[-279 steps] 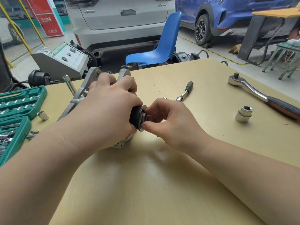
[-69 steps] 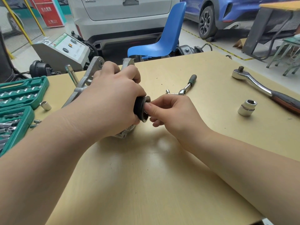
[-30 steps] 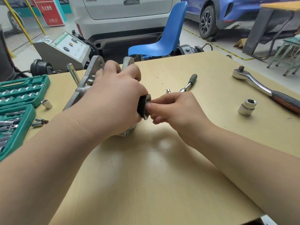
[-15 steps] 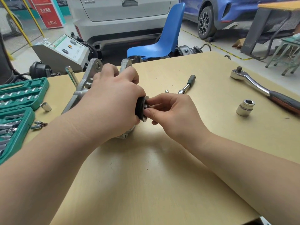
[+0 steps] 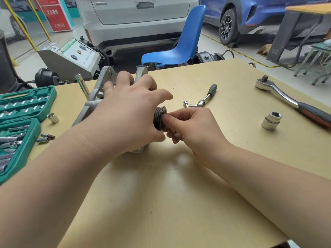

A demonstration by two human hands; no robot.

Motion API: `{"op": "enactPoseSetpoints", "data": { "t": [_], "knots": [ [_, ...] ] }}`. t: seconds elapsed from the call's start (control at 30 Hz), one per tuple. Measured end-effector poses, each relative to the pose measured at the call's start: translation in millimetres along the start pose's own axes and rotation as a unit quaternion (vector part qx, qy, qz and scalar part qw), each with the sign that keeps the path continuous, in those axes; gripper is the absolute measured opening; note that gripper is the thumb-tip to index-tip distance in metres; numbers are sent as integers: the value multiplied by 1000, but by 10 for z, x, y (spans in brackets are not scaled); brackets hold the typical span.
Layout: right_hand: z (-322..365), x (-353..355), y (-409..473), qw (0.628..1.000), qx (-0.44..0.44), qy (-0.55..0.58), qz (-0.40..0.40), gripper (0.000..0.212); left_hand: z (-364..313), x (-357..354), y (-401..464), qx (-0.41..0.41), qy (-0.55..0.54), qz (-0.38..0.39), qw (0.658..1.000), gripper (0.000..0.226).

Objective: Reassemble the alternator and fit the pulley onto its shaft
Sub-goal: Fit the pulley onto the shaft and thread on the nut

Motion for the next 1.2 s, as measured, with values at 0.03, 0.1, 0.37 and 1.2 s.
{"op": "enactPoseSetpoints", "data": {
  "t": [0.03, 0.1, 0.37, 1.2],
  "knots": [
    [-18, 2, 7, 1000, -7, 4, -2, 16, -20, 8, -10, 0, -6, 3, 1000, 78],
    [-38, 8, 21, 1000, -17, 4, -9, 23, -55, 26, -26, 1, -13, -3, 1000, 64],
    [9, 13, 21, 999, -25, -36, 28, 33, -40, -1, 2, 29, 11, 4, 999, 31],
    [199, 1049, -38, 942, -33, -331, -52, 22, -43, -56, 54, 8, 68, 56, 996, 42]
  ]
}}
Point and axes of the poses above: each hand's wrist, its own y-axis towards the middle knuckle, its own x-axis out of the back of the hand, z = x × y, the point moved 9 cm from there along y, towards the middle knuckle, and after that the axes turned 4 degrees about -z, right-handed, at the moved point
